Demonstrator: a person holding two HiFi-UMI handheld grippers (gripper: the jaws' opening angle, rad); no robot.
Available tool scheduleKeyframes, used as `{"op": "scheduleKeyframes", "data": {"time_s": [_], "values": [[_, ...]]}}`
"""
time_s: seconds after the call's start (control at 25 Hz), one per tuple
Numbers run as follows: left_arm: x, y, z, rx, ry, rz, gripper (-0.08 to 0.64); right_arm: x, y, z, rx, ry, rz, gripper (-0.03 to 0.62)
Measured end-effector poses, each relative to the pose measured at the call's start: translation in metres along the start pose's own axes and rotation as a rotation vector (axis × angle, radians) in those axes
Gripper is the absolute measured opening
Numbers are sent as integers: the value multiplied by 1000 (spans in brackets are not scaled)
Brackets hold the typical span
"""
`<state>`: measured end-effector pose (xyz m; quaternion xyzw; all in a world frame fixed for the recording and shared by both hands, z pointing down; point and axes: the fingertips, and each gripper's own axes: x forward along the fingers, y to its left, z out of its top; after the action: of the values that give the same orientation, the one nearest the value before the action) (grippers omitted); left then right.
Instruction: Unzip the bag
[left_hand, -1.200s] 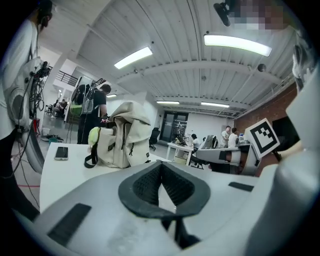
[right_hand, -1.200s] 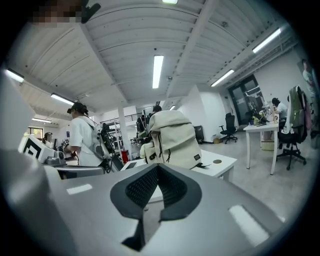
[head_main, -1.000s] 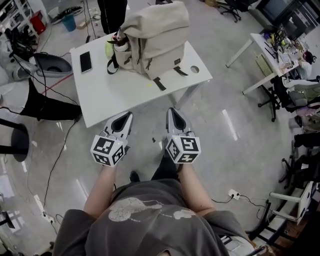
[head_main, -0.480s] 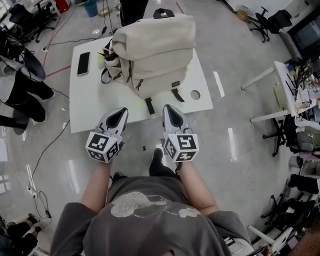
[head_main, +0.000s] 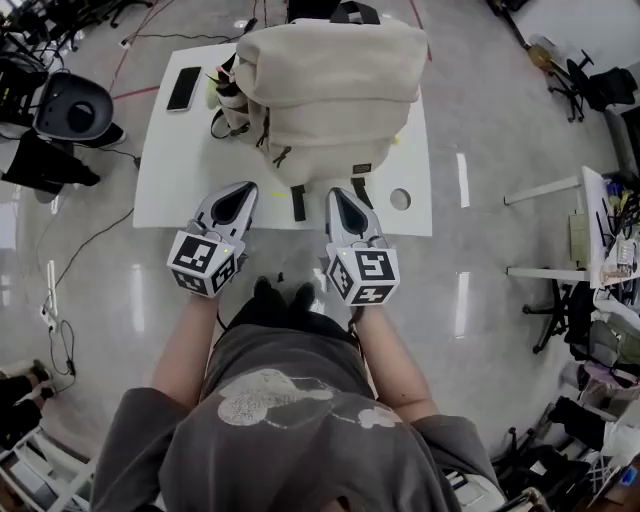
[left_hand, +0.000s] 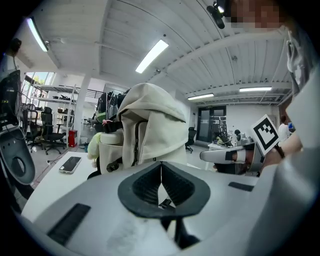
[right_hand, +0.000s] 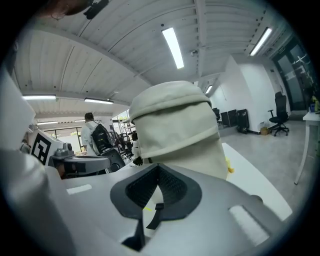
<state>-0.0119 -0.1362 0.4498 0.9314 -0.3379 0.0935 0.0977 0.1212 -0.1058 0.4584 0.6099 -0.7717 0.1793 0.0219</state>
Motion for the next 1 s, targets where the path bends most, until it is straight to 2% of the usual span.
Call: {"op": "scheduleKeyframes", "data": {"time_s": [0.28,0.36,0.52,0.76,1.0], "values": [[19,11,-5,-6,-10,15,5,27,16,-7,-11,43,56,0],[27,17,-9,-20,-9,5,63,38,17,-7,-15,55,57,0],[43,27,-18,-34,18,-21,66,62,18,-9,-21,92,61,0],[62,37,-34,-68,50,-68,107,96,19,-26,-2,168,64,3],[71,53,-42,-42,76,-91,95,127,22,-39,-6,204,55,85]]}}
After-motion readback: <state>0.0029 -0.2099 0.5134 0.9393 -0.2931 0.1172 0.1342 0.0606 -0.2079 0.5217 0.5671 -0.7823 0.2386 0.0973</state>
